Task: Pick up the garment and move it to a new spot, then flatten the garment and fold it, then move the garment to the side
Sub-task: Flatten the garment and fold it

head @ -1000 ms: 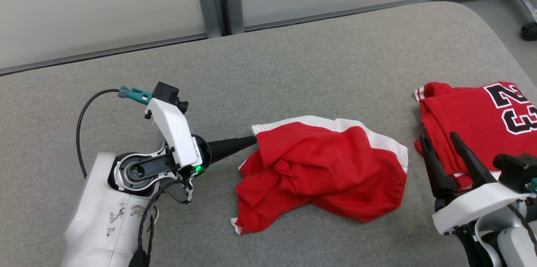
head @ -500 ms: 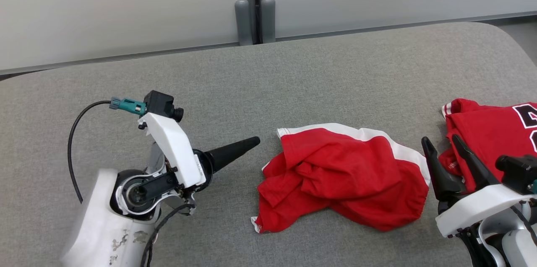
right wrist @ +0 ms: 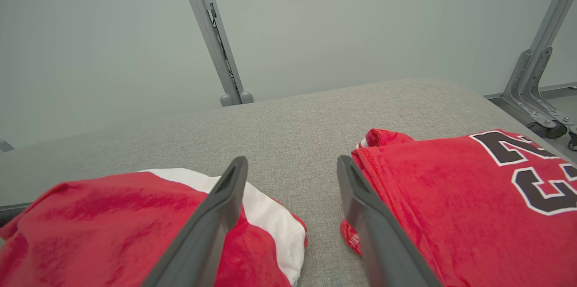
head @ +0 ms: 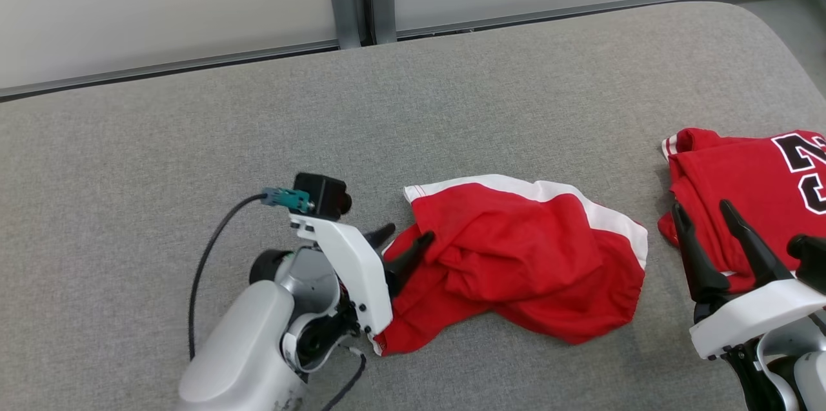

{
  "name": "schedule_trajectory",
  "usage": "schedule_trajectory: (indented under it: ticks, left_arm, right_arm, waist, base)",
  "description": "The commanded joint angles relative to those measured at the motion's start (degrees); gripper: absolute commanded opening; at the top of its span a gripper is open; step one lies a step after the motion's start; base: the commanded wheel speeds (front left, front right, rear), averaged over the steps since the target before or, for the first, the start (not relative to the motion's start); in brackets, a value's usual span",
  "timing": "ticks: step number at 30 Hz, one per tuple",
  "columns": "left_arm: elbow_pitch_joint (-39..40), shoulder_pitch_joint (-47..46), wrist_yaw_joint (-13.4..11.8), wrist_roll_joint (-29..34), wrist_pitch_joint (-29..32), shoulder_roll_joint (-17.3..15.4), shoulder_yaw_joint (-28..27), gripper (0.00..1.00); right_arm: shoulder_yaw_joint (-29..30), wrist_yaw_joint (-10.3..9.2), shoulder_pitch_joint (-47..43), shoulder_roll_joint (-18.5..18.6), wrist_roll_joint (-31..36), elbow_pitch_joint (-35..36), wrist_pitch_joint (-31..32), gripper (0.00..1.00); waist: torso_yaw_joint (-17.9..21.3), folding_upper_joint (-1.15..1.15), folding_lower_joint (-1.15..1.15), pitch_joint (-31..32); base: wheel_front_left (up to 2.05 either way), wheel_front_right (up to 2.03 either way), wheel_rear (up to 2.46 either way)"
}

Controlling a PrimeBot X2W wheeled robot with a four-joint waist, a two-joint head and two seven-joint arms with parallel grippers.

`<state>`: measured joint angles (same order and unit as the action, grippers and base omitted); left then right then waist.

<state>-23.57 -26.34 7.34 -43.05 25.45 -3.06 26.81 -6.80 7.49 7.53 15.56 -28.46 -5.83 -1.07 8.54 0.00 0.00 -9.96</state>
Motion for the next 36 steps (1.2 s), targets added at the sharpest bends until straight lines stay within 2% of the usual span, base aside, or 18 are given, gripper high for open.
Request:
schedule_trajectory:
  ticks: [1, 9, 15, 16, 17, 18, 19, 23, 26, 31, 36]
  left_arm:
    - [-0.8, -0.7, 0.2, -1.6, 0.4, 0.0, 1.1, 1.0]
    - [0.0, -1.3, 0.2, -16.2, 2.3, 0.0, 7.9, 1.0]
    - [0.1, -2.5, 0.2, -19.1, 1.6, 0.0, 12.3, 1.0]
    - [0.0, -2.8, 0.2, -19.4, 0.9, 0.0, 12.9, 0.95]
    - [-0.2, -3.2, 0.2, -19.0, 0.1, 0.0, 13.4, 0.7]
    - [-0.5, -3.6, 0.2, -18.5, -0.8, 0.0, 13.8, 0.38]
    - [-0.7, -3.9, 0.2, -18.5, -1.8, 0.0, 14.2, 0.0]
    - [-0.9, -5.7, 0.2, -19.2, -5.1, -0.1, 13.9, 0.0]
    - [-1.0, -7.6, 0.2, -19.7, -6.8, -1.9, 12.7, 0.0]
    - [1.5, -10.8, 0.2, -20.9, -6.8, -6.7, 11.5, 0.0]
    - [10.9, -9.1, 0.2, -23.0, -5.0, -12.8, 12.1, 0.0]
  right_arm:
    - [0.2, 0.01, -0.4, 0.4, 0.2, 0.4, 0.1, 1.0]
    - [0.5, 0.01, -0.7, 0.0, 0.6, 0.5, 0.5, 1.0]
    - [-0.1, 0.01, -0.3, -0.3, 0.9, 0.4, 0.7, 1.0]
    - [-0.2, 0.01, -0.1, -0.4, 1.0, 0.4, 0.6, 1.0]
    - [-0.3, 0.01, 0.0, -0.5, 1.0, 0.4, 0.6, 1.0]
    - [-0.3, 0.01, 0.0, -0.5, 1.0, 0.4, 0.5, 1.0]
    - [-0.3, 0.01, 0.0, -0.4, 0.9, 0.3, 0.5, 1.0]
    - [0.1, 0.01, -0.5, -0.1, 0.8, -0.1, 0.4, 1.0]
    - [0.1, 0.01, -0.5, 0.0, 1.0, -0.3, 0.5, 1.0]
    - [-0.1, 0.01, -0.6, 0.2, 1.0, -0.5, 0.9, 1.0]
    - [0.9, 0.01, -1.8, 0.6, 1.1, -0.4, 1.0, 1.0]
  waist:
    - [0.1, 0.0, 0.0, -0.2]
    - [-0.2, 0.0, 0.0, -0.5]
    - [-0.6, 0.0, 0.0, -0.6]
    - [-0.6, 0.0, 0.0, -0.6]
    - [-0.6, 0.0, 0.0, -0.7]
    - [-0.6, 0.0, 0.0, -0.7]
    - [-0.6, 0.0, 0.0, -0.6]
    - [-1.0, 0.0, 0.0, 0.2]
    - [-1.6, 0.0, 0.0, 1.1]
    - [-2.6, 0.0, 0.0, 2.5]
    - [-4.0, 0.0, 0.0, 3.7]
  base:
    - [0.0, 0.0, 0.0]
    - [0.0, 0.0, 0.0]
    - [0.0, 0.0, 0.0]
    - [0.0, 0.0, 0.0]
    - [0.0, 0.0, 0.0]
    - [0.0, 0.0, 0.0]
    - [0.0, 0.0, 0.0]
    - [0.0, 0.0, 0.0]
    - [0.0, 0.0, 0.0]
    - [0.0, 0.0, 0.0]
    - [0.0, 0.0, 0.0]
